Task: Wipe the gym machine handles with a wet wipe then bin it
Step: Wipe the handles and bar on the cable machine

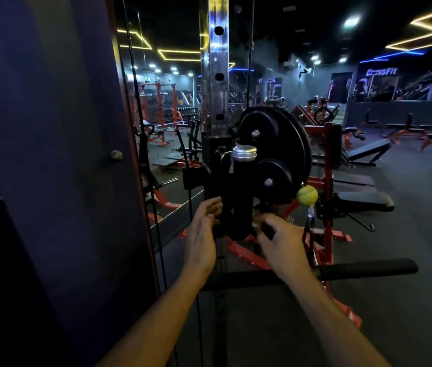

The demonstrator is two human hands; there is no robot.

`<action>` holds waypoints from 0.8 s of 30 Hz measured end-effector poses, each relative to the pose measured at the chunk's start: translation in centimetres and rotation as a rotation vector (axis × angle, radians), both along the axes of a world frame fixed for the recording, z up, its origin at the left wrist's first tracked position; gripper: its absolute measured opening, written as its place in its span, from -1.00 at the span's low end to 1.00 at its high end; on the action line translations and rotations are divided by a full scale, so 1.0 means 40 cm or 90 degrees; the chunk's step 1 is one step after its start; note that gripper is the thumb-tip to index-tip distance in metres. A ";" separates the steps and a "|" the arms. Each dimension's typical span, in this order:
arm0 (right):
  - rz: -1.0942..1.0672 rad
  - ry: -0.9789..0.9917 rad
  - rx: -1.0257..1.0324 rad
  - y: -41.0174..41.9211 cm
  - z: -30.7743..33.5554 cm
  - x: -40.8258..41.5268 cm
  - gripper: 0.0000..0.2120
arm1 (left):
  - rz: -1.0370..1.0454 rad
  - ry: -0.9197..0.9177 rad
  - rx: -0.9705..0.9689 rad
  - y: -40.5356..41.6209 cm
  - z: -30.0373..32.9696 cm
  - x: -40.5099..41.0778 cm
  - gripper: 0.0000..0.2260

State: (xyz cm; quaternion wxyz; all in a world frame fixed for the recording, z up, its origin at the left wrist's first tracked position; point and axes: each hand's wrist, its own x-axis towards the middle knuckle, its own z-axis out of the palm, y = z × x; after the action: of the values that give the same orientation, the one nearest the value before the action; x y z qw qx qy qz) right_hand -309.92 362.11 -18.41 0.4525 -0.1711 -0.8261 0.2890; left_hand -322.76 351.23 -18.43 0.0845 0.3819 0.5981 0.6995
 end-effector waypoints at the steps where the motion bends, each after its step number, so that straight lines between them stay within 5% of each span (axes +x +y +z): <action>1: -0.018 -0.049 0.022 0.012 -0.004 -0.013 -0.78 | 0.007 -0.006 -0.007 -0.002 -0.010 -0.008 -0.64; 5: -0.072 -0.085 0.014 0.032 0.040 -0.074 -0.74 | 0.033 -0.015 -0.044 -0.016 -0.047 -0.039 -0.68; 9: 0.033 -0.137 -0.036 0.026 0.088 -0.140 -0.68 | 0.031 0.009 -0.101 -0.030 -0.067 -0.055 -0.64; 13: 0.028 -0.186 0.151 0.081 0.063 -0.173 -0.85 | 0.024 0.037 -0.122 -0.040 -0.080 -0.063 -0.64; 18: 0.095 -0.287 0.095 0.128 0.110 -0.194 -0.90 | 0.030 0.015 -0.129 -0.022 -0.097 -0.064 -0.62; 24: 0.136 -0.407 0.246 0.154 0.141 -0.173 -0.77 | 0.036 -0.020 -0.092 0.006 -0.088 -0.048 -0.59</action>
State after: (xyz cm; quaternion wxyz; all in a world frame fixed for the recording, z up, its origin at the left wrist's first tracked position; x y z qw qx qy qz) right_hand -316.85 368.28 -12.76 0.1636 -0.0768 -0.9778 0.1057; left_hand -324.69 351.45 -21.96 0.1015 0.3466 0.6563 0.6624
